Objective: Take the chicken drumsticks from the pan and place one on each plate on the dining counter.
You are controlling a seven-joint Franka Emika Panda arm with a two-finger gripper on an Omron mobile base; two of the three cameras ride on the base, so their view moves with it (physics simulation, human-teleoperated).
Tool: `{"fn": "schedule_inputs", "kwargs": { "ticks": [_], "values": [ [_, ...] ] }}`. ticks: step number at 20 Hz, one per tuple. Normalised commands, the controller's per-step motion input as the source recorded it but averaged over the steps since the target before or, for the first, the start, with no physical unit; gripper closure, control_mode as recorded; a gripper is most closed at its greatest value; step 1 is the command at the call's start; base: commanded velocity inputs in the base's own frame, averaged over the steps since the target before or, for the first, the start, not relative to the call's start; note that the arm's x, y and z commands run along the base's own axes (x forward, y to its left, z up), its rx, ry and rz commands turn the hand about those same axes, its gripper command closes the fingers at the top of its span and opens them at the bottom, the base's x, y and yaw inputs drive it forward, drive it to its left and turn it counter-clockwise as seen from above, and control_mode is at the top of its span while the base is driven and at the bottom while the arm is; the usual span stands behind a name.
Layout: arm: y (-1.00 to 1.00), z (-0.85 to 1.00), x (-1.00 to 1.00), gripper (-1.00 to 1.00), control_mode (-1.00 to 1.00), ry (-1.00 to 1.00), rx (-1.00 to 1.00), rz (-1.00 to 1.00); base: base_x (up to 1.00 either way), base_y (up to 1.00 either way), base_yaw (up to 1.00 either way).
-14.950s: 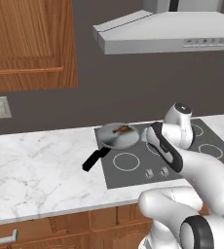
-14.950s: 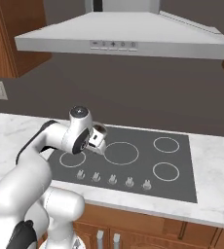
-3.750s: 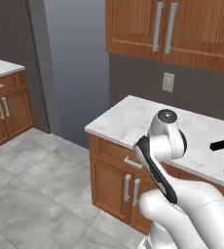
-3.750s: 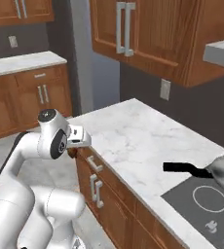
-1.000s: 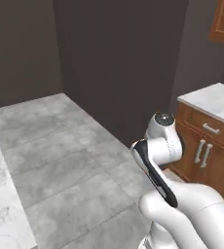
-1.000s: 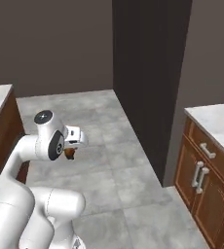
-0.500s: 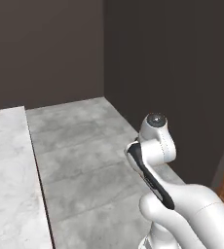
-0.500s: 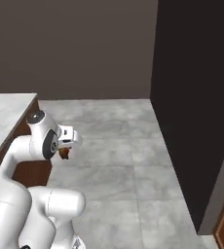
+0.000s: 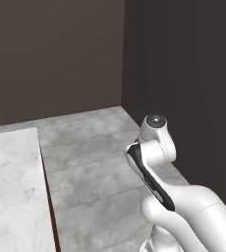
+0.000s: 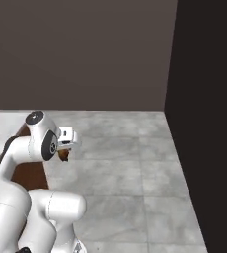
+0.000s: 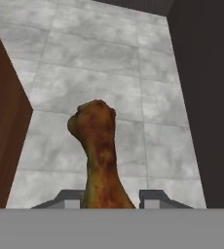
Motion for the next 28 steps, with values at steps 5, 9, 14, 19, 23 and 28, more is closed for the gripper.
{"fn": "schedule_inputs", "kwargs": {
  "ticks": [5,9,14,19,23,28],
  "values": [
    [0.0,0.0,0.0,1.0,1.0,0.0,0.0,0.0,1.0,0.0,0.11],
    [0.0,0.0,0.0,1.0,1.0,0.0,0.0,0.0,1.0,0.0,0.09],
    [0.0,0.0,0.0,1.0,1.0,0.0,0.0,0.0,1.0,0.0,0.13],
    [0.0,0.0,0.0,1.0,1.0,0.0,0.0,0.0,1.0,0.0,0.2],
    [0.0,0.0,0.0,1.0,1.0,0.0,0.0,0.0,1.0,0.0,0.23],
    [0.0,0.0,0.0,1.0,1.0,0.0,0.0,0.0,1.0,0.0,0.33]
  ]
}}
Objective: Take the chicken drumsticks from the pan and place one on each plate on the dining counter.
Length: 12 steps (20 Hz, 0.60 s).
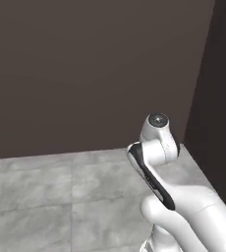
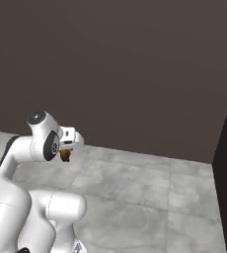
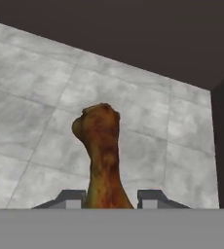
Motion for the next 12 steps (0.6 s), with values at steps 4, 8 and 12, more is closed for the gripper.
{"fn": "schedule_inputs", "kwargs": {
  "ticks": [4,8,12],
  "values": [
    [0.0,0.0,0.0,1.0,1.0,0.0,0.0,0.0,1.0,0.0,0.41],
    [0.0,0.0,0.0,1.0,1.0,0.0,0.0,0.0,1.0,0.0,0.46],
    [0.0,0.0,0.0,1.0,1.0,0.0,0.0,0.0,0.99,0.0,0.5]
  ]
}}
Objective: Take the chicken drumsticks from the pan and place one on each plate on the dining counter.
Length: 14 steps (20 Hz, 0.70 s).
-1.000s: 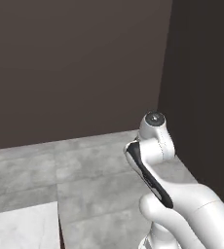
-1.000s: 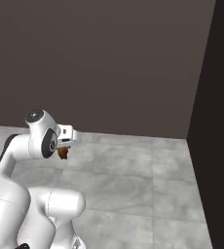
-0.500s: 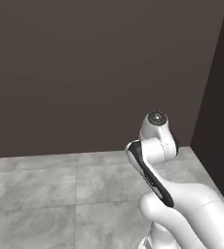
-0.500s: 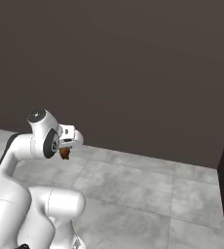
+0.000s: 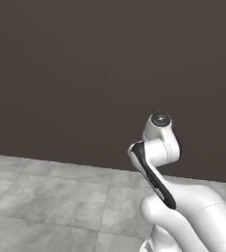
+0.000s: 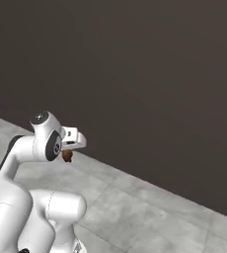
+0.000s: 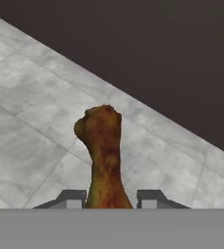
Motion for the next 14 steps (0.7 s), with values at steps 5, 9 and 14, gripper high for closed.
{"fn": "schedule_inputs", "kwargs": {
  "ticks": [5,9,14],
  "values": [
    [0.0,0.0,0.0,1.0,1.0,0.0,0.0,0.0,0.81,0.0,0.73],
    [0.0,0.0,0.0,1.0,1.0,0.0,0.0,0.0,0.75,0.0,0.79],
    [0.0,0.0,0.0,1.0,1.0,0.0,0.0,0.0,0.69,0.0,0.86]
  ]
}}
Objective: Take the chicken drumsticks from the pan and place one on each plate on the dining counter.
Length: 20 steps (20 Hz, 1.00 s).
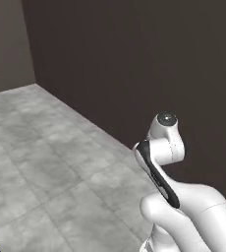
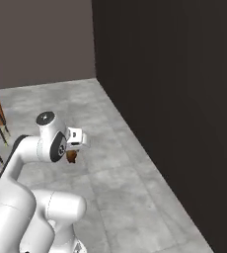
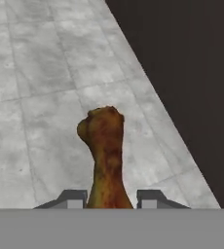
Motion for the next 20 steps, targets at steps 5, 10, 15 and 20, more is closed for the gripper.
{"fn": "schedule_inputs", "kwargs": {
  "ticks": [5,10,15,20],
  "values": [
    [0.0,0.0,0.0,1.0,1.0,0.0,0.0,0.0,0.94,0.0,0.54],
    [0.0,0.0,0.0,1.0,1.0,0.0,0.0,0.0,1.0,0.0,0.24],
    [0.0,0.0,0.0,1.0,1.0,0.0,0.0,0.0,1.0,0.0,0.0],
    [0.0,0.0,0.0,1.0,1.0,0.0,0.0,0.0,1.0,0.0,0.08]
  ]
}}
